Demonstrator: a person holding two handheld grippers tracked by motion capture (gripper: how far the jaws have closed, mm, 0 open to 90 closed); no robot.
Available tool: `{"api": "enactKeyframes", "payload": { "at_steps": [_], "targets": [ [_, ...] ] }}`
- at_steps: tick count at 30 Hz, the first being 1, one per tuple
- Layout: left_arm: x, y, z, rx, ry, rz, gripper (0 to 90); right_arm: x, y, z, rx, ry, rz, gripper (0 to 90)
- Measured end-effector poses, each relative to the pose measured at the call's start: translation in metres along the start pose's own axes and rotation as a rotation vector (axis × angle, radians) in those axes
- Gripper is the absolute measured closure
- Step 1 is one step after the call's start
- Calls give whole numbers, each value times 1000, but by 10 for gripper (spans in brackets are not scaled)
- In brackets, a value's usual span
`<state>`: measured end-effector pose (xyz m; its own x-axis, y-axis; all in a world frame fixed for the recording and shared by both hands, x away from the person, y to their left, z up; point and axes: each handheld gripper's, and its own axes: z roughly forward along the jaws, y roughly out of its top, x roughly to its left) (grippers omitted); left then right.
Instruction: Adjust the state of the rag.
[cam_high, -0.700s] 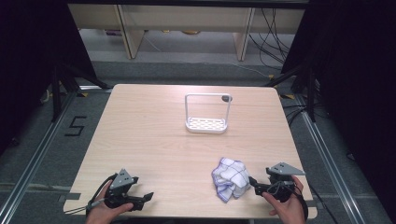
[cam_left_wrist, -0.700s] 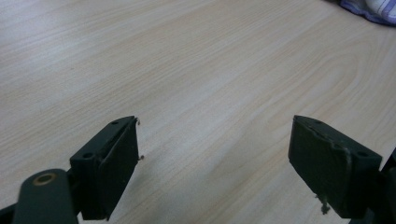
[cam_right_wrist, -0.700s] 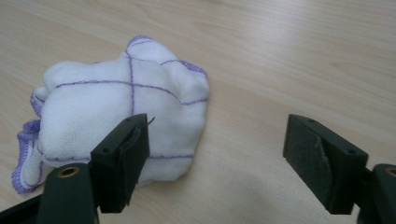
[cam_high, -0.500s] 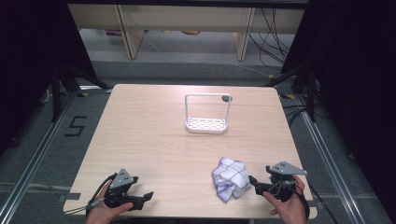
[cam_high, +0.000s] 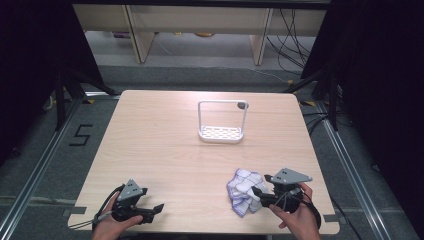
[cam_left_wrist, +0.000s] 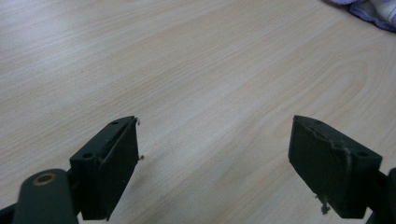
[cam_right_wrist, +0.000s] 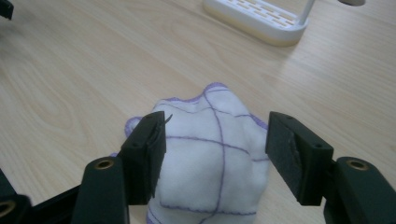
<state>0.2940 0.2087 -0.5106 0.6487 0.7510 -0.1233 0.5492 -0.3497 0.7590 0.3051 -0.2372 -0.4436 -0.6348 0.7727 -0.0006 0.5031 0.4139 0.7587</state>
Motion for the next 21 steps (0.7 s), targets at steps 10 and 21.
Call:
{"api": "enactKeyframes", "payload": {
  "at_steps": [10,21],
  "targets": [
    [0,1,2,-1,-5,-1,155,12,5,29,85,26,-76,455],
    [0,1,1,-9,-6,3,155,8,7,32,100,6,-159,814]
  ]
}}
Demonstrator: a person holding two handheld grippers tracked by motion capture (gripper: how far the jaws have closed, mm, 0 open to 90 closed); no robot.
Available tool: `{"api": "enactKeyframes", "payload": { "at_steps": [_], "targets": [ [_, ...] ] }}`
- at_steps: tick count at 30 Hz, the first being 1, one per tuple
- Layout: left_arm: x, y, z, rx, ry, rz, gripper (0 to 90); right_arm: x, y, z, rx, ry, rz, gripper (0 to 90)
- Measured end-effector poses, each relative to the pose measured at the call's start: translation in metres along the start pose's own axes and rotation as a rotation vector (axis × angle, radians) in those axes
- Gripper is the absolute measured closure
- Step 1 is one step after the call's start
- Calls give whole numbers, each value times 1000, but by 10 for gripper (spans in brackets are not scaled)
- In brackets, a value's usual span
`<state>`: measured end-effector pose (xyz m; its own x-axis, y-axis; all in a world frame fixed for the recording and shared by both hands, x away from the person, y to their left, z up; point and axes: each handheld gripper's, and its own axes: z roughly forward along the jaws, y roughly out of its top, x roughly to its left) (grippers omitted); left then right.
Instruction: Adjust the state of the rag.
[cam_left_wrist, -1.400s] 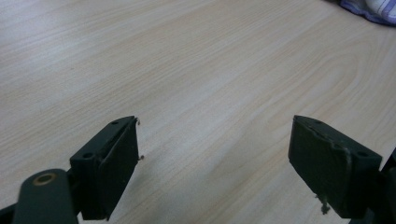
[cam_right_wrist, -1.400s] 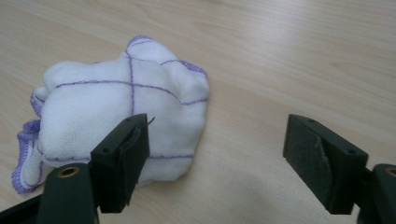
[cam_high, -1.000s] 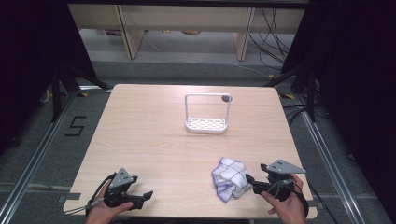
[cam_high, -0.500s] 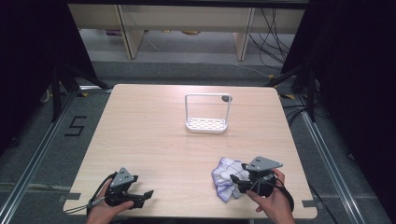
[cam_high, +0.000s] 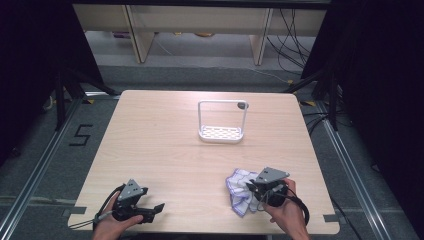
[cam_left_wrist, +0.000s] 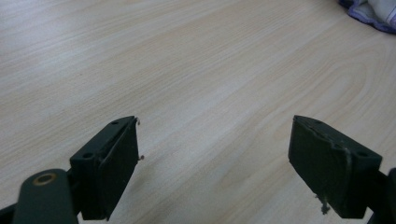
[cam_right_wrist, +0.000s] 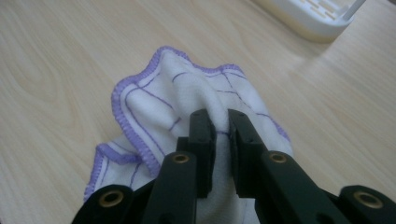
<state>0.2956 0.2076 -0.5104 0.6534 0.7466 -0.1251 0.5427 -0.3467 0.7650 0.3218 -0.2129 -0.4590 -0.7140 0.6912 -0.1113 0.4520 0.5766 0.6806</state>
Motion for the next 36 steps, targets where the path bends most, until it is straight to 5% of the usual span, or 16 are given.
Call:
{"api": "enactKeyframes", "payload": {
  "at_steps": [2,9,14,20,23,25,26,31,32,33,36],
  "targets": [
    [-2,0,2,-22,-2,-32,155,-2,5,-7,-47,7,-6,821],
    [0,1,0,6,-7,0,155,-1,18,-26,-117,46,3,827],
    [-1,2,0,-43,-8,-21,155,-1,36,-39,-182,86,-22,831],
    [-2,3,-1,-59,-5,-31,155,13,72,-42,-251,151,-70,832],
    [1,4,-4,-39,-1,-1,155,18,82,-40,-279,172,-78,832],
    [0,4,-3,-73,6,-34,155,29,98,-36,-295,209,-101,832],
    [2,4,-5,-55,7,-11,155,29,98,-36,-295,209,-101,832],
    [2,4,-6,-93,29,-46,155,42,115,-19,-287,265,-138,832],
    [5,5,-9,-61,39,-17,155,43,116,-14,-278,260,-140,832],
    [4,4,-8,-84,39,-44,155,45,114,-7,-256,253,-143,831],
    [6,4,-8,-71,42,-30,156,47,101,22,-158,231,-163,831]
  ]
}}
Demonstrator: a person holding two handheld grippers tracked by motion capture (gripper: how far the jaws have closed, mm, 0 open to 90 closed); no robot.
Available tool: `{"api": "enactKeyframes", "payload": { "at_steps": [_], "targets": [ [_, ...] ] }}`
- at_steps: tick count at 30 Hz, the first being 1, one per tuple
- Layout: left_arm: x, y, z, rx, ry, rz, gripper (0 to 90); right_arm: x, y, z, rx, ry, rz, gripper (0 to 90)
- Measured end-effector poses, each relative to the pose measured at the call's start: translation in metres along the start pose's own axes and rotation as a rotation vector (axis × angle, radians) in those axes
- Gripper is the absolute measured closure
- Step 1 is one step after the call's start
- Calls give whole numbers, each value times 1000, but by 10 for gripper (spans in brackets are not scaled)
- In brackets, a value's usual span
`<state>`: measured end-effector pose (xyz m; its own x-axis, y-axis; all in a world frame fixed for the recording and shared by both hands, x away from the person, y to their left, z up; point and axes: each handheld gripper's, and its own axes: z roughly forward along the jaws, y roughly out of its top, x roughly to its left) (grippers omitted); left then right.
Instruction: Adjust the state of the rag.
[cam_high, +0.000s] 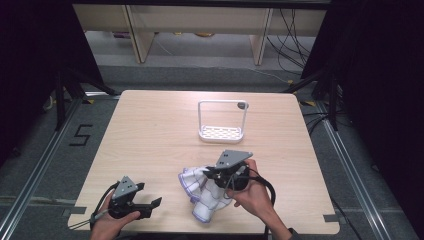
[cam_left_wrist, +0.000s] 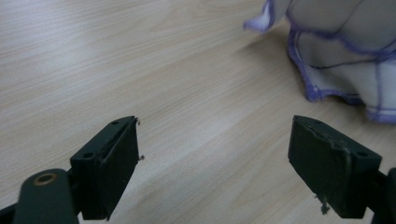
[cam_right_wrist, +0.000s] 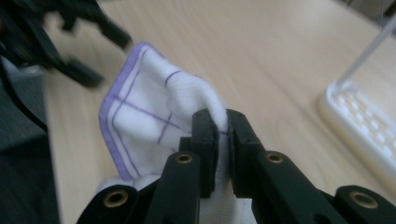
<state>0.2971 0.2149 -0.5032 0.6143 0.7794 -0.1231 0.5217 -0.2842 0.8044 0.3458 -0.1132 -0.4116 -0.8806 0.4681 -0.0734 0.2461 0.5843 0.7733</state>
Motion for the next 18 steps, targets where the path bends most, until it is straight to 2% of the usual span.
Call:
{"api": "enactKeyframes", "payload": {
  "at_steps": [1,2,3,4,5,6,7,9,10,11,12,13,15,16,17,18],
  "targets": [
    [-2,0,2,-15,1,-21,157,-1,-8,8,40,-18,10,831],
    [-2,-1,1,-3,2,-14,158,-3,-16,16,73,-39,12,831],
    [-1,0,-1,26,6,11,158,-6,-24,22,111,-44,21,831],
    [-1,0,0,10,-4,10,158,-12,-37,29,156,-49,17,831],
    [0,0,0,12,-11,18,162,-14,-41,29,164,-45,27,830],
    [-3,0,2,-10,-11,-14,162,-14,-41,29,164,-45,27,830],
    [-4,-1,3,-13,-20,-21,168,-14,-45,30,165,-47,46,830],
    [-4,-1,5,-14,-34,-32,177,-14,-48,28,169,-44,49,827],
    [-6,-1,6,-14,-60,-55,191,-14,-49,28,172,-43,49,824],
    [-6,-1,7,-13,-85,-58,215,-13,-51,29,161,-56,46,821],
    [-10,-1,8,-19,-107,-75,237,-12,-52,29,166,-48,60,819],
    [-14,-1,9,-26,-134,-82,255,-12,-53,29,181,-49,58,814],
    [-23,3,10,-36,-170,-82,282,-12,-56,32,164,-52,73,804],
    [-28,4,11,-45,-194,-93,283,-12,-56,32,160,-56,76,798],
    [-33,6,13,-44,-216,-99,304,-12,-55,32,167,-37,94,789],
    [-39,9,15,-44,-248,-109,304,-12,-55,32,153,-45,103,772]
  ]
}}
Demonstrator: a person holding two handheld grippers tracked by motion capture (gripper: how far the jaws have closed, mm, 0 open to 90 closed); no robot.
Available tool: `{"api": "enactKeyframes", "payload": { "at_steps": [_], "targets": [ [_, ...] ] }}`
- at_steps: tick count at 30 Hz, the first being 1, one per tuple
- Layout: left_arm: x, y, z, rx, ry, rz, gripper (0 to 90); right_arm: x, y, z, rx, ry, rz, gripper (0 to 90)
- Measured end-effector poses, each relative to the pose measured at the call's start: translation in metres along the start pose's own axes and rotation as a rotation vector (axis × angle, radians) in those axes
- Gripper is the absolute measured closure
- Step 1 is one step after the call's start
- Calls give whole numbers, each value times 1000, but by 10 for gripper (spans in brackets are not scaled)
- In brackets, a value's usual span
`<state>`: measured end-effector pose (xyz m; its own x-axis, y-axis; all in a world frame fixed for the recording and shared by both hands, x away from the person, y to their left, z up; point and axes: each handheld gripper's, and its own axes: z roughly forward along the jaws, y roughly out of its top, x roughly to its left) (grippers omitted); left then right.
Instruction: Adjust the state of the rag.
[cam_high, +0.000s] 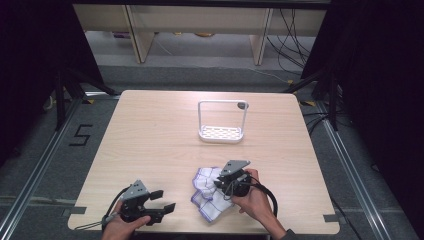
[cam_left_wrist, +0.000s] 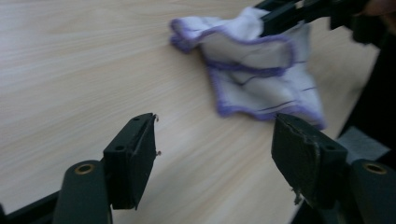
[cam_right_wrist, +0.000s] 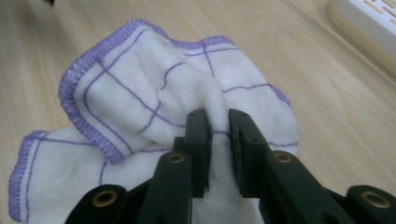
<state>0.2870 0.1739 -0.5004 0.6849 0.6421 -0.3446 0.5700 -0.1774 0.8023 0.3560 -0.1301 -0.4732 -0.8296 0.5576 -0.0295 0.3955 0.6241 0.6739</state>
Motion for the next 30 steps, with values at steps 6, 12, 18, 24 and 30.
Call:
{"api": "enactKeyframes", "payload": {
  "at_steps": [6,12,18,24,30],
  "targets": [
    [-22,10,26,8,-67,13,300,-2,2,-6,-34,12,51,652],
    [-33,19,48,15,-83,9,294,-10,6,-22,-92,13,93,560],
    [-37,28,69,11,-47,17,303,-26,5,-33,-133,-12,113,500],
    [-33,36,82,-10,32,117,699,-34,3,-37,-145,-32,136,487],
    [-21,48,66,19,-13,189,859,-41,1,-38,-130,-41,155,500]
  ]
}}
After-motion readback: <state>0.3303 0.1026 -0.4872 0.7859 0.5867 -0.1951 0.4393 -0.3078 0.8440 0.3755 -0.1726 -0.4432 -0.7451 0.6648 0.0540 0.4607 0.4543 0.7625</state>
